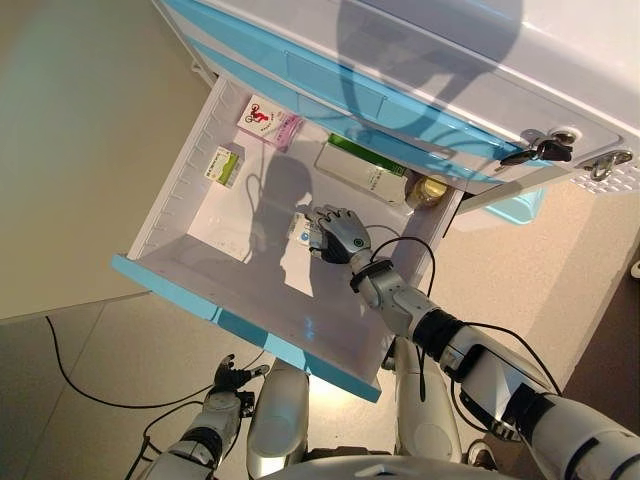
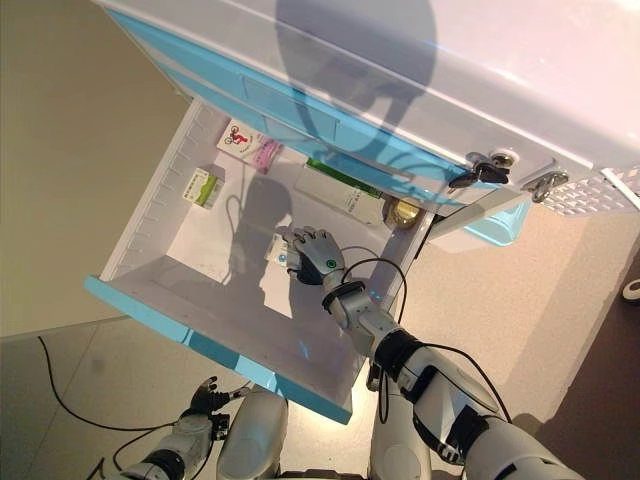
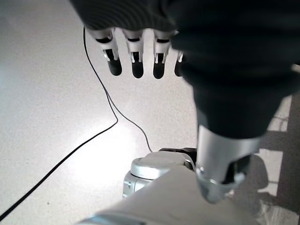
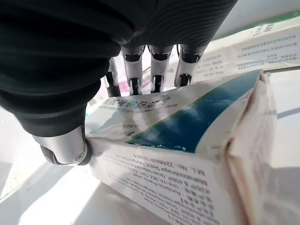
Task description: Open the drawer and pick up the medicine
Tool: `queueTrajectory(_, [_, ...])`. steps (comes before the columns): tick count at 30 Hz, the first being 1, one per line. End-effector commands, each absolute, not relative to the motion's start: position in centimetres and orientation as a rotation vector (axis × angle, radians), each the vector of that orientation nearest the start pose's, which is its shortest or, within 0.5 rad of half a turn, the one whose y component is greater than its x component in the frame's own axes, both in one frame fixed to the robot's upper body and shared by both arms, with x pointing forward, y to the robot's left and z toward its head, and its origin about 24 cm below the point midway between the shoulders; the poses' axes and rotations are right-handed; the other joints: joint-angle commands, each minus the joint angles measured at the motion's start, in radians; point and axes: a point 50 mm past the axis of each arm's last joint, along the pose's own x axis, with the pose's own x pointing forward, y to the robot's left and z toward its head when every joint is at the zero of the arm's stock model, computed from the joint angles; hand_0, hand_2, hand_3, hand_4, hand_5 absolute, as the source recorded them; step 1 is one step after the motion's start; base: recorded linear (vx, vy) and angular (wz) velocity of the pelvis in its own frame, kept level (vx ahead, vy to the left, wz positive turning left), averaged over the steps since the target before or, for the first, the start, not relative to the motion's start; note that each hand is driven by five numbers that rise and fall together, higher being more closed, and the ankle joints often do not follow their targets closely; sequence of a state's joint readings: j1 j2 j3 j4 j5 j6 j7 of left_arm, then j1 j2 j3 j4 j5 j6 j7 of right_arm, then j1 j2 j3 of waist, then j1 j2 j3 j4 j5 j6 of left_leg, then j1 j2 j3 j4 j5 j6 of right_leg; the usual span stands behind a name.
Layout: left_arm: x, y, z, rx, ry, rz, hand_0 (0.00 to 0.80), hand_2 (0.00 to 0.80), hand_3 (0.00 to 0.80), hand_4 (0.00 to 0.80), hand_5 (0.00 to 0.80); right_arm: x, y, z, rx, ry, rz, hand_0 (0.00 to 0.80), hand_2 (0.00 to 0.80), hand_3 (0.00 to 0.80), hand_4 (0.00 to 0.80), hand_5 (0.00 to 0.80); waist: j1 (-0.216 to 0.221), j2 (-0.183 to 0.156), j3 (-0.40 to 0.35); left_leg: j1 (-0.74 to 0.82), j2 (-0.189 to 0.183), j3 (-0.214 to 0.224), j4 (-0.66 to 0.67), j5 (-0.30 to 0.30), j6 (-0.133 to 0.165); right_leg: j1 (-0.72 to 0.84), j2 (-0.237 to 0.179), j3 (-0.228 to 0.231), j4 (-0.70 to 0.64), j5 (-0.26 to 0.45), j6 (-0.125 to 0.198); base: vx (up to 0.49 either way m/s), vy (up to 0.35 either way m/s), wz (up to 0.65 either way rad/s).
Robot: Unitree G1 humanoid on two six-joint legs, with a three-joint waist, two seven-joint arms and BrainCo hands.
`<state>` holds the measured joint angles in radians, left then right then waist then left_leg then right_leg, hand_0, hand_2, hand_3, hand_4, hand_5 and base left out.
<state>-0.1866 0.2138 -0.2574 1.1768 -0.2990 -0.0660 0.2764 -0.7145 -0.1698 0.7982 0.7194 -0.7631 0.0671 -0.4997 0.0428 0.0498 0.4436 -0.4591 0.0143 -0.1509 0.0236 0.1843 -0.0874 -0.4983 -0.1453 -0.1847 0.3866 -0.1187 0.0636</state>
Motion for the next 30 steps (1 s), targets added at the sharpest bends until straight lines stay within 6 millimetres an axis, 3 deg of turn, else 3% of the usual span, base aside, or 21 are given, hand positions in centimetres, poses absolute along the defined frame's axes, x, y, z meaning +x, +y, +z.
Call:
queueTrajectory(1, [17.1,20.4,-13.9,0.213,0.962,0.273,0.0,0.0,0.0,0.0,0.0,32.2,-5.9,1.6,-1.381,-0.28,0.305,0.8,0.8,0.8,0.8,0.8,0.012,-0.012,0.029,0.025,-0.082,0.012,0.002,-0.056,0.052,0.051,-0.035,-0.003,-0.158,0.119,0.046,0.037,0.007,0.03])
queueTrajectory(13, [16.6,21.1,-14.1,0.223,0.986,0.292,0.0,0.0,0.0,0.0,0.0,32.4,-4.7,4.9,-1.23,-0.393,0.295,0.8,0.8,0.8,0.8,0.8,0.001,-0.038,-0.029,0.08,-0.077,0.025,0.002,-0.084,0.065,0.09,-0.032,0.014,-0.161,0.118,0.049,0.017,0.009,0.03])
queueTrajectory(19, [16.0,21.5,-14.2,0.227,1.004,0.302,0.0,0.0,0.0,0.0,0.0,32.0,-4.6,4.9,-1.205,-0.393,0.333,0.8,0.8,0.8,0.8,0.8,-0.002,-0.048,-0.056,0.111,-0.073,0.033,0.002,-0.098,0.069,0.121,-0.022,0.025,-0.172,0.116,0.049,0.044,0.011,-0.07])
queueTrajectory(30, [12.8,23.2,-15.2,0.236,1.115,0.345,0.0,0.0,0.0,0.0,0.0,30.9,-4.5,4.3,-1.143,-0.354,0.446,0.8,0.8,0.8,0.8,0.8,-0.007,-0.071,-0.141,0.202,-0.056,0.043,-0.02,-0.116,0.064,0.229,0.003,0.023,-0.234,0.108,0.049,0.053,-0.019,-0.05])
